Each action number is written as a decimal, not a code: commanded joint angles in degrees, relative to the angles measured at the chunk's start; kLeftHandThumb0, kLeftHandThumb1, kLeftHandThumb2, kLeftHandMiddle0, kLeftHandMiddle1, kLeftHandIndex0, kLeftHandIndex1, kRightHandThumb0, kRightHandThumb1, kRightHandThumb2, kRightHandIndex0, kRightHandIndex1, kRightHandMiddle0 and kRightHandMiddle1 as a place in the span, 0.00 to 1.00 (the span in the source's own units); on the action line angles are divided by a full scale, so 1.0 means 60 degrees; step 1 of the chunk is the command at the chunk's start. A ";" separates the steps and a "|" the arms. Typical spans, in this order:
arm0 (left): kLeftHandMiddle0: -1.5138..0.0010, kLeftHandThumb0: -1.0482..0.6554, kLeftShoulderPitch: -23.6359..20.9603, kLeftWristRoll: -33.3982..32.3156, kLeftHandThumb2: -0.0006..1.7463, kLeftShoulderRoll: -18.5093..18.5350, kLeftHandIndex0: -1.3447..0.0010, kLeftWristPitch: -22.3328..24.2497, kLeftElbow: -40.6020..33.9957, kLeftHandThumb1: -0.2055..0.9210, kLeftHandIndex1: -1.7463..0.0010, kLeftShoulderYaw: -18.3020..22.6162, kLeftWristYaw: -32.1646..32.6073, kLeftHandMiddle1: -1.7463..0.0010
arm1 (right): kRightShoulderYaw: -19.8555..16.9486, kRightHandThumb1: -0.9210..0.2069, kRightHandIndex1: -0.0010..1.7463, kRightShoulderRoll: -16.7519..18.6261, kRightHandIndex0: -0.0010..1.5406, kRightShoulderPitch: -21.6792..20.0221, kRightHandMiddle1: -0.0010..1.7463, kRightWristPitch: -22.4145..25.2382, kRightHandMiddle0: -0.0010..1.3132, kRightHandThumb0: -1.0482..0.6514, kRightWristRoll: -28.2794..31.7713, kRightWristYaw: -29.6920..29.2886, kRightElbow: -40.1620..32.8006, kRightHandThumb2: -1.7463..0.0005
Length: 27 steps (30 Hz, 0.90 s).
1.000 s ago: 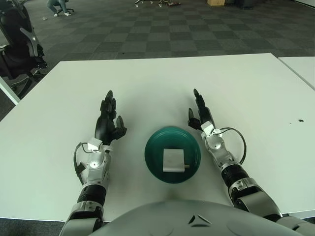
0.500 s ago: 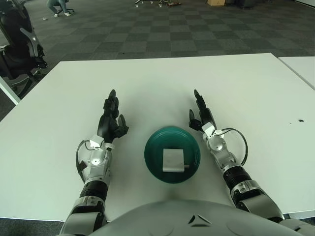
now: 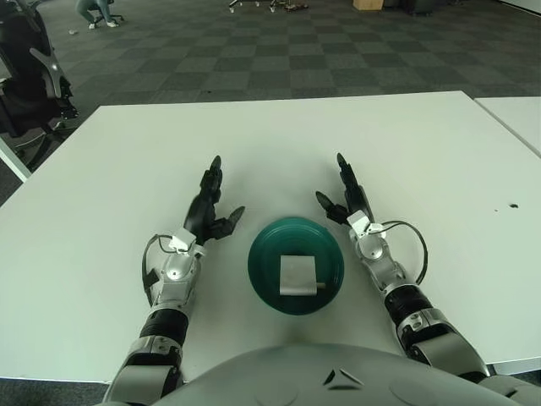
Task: Put the charger into the plate.
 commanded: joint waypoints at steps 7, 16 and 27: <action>1.00 0.04 0.1558 0.0648 0.04 -0.0505 1.00 0.0255 0.0898 0.92 1.00 -0.0458 0.0376 1.00 | 0.0293 0.02 0.00 -0.0503 0.00 0.1738 0.00 0.0016 0.00 0.00 -0.0492 -0.0513 0.2186 0.96; 1.00 0.05 0.1473 0.0681 0.04 -0.0603 1.00 0.0252 0.1069 0.91 1.00 -0.0446 0.0428 1.00 | 0.0578 0.00 0.00 -0.0716 0.00 0.1599 0.00 0.0119 0.00 0.00 -0.0744 -0.0622 0.2300 0.97; 1.00 0.05 0.1408 0.0584 0.03 -0.0732 1.00 0.0259 0.1181 0.91 1.00 -0.0446 0.0438 1.00 | 0.0602 0.00 0.00 -0.0772 0.00 0.1510 0.00 -0.0159 0.00 0.00 -0.0649 -0.0755 0.2442 0.97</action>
